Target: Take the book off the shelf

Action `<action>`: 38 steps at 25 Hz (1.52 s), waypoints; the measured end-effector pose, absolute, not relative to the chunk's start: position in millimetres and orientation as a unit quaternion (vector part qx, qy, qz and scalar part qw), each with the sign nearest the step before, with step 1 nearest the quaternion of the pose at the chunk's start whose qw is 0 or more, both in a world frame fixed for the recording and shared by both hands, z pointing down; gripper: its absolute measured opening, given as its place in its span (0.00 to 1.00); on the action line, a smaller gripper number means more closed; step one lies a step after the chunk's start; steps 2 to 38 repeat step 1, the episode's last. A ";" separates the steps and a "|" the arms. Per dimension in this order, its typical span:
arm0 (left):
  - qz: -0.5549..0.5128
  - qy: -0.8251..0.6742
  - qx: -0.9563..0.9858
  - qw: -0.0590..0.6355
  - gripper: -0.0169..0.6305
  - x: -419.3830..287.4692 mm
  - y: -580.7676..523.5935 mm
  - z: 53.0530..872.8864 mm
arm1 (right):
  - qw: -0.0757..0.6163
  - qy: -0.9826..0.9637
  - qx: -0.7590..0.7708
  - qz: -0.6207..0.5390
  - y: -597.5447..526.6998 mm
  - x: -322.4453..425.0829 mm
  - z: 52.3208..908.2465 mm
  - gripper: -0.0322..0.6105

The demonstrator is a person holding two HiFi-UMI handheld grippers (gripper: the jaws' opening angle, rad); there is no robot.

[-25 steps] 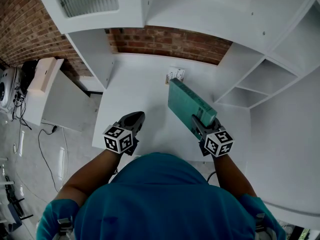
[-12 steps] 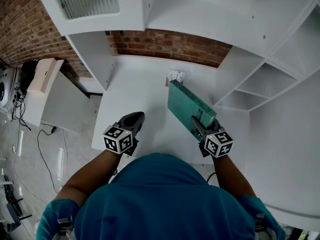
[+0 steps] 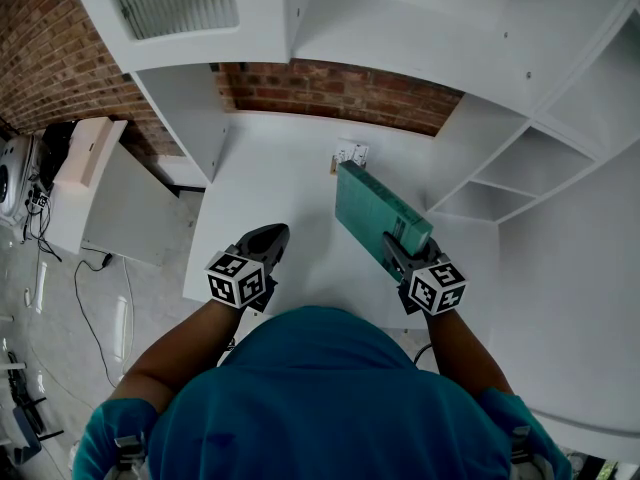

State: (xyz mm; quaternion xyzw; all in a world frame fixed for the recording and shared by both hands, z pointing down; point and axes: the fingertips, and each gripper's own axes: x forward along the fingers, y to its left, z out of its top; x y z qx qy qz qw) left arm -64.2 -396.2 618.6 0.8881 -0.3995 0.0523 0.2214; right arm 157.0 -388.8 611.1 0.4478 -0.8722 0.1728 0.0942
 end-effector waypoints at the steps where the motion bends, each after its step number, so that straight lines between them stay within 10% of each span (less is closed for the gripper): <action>1: 0.052 -0.400 0.888 0.221 0.06 -64.5 -396.4 618.5 | 0.094 -0.872 0.448 0.173 -388.9 156.8 611.2 0.30; 38: 0.052 -0.400 0.888 0.221 0.06 -64.5 -396.4 618.5 | 0.094 -0.872 0.448 0.173 -388.9 156.8 611.2 0.30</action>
